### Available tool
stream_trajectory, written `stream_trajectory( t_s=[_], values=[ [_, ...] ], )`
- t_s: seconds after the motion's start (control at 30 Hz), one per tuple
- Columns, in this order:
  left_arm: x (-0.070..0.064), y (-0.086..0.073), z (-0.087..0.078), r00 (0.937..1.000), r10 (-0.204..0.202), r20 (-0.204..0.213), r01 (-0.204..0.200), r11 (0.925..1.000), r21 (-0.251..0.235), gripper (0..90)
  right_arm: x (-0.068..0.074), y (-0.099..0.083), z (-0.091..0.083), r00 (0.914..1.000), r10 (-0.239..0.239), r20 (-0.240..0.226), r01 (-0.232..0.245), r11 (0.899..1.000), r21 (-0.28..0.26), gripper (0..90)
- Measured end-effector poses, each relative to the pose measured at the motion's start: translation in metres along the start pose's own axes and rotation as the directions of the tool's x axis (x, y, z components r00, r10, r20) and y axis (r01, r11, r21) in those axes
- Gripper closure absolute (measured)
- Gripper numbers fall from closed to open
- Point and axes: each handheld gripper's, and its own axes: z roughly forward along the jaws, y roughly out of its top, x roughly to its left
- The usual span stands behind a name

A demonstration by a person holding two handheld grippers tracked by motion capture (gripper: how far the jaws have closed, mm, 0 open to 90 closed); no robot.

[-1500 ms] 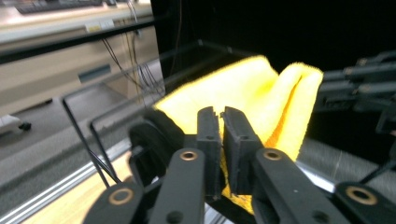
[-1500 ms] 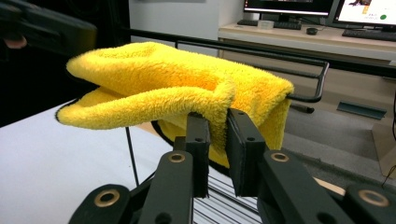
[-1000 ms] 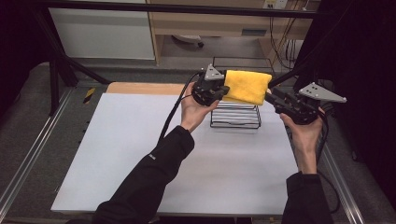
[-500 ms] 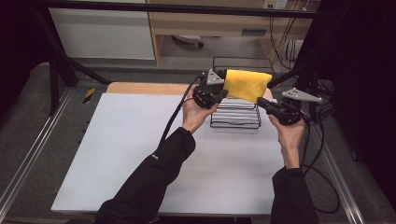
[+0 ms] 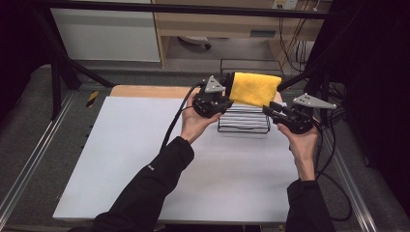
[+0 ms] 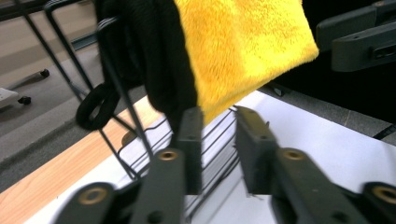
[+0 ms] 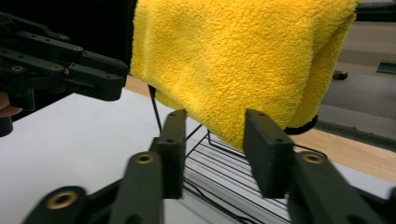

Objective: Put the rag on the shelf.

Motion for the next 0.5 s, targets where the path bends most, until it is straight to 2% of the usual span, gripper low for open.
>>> stream_trajectory(
  t_s=[0.07,0.1,0.13,0.17,0.23,0.33,0.5],
  values=[
    [0.001,-0.005,-0.008,1.0,-0.004,0.007,0.004,1.0,0.004,63.7,0.004,0.0,-0.003,1.0,0.007,-0.002,-0.007,1.0,-0.006,48.8],
    [0.001,-0.007,-0.011,1.0,-0.005,0.005,0.005,1.0,0.008,58.6,0.007,0.0,-0.005,0.9999,0.009,0.004,-0.009,1.0,-0.015,40.4],
    [0.002,-0.011,-0.015,1.0,-0.004,0.004,0.004,0.9999,0.011,58.6,0.007,0.0,-0.005,0.9999,0.009,0.004,-0.009,1.0,-0.015,40.4],
    [0.003,-0.014,-0.019,1.0,-0.006,0.005,0.006,0.9999,0.015,53.7,0.01,-0.001,-0.007,0.9999,0.013,-0.003,-0.013,1.0,-0.022,34.1],
    [0.004,-0.022,-0.026,0.9999,-0.01,0.003,0.01,0.9996,0.026,51.7,0.011,-0.002,-0.007,0.9999,0.014,-0.006,-0.014,1.0,-0.023,31.7],
    [0.008,-0.035,-0.036,0.9995,-0.032,0.008,0.032,0.9986,0.041,43.1,0.015,-0.005,-0.008,0.999,0.027,-0.035,-0.027,1.0,-0.012,25.5],
    [0.012,-0.06,-0.055,0.9992,-0.039,-0.002,0.039,0.9971,0.065,32.0,0.021,-0.014,-0.007,0.998,0.029,-0.055,-0.028,0.999,0.019,15.0]
  ],
)
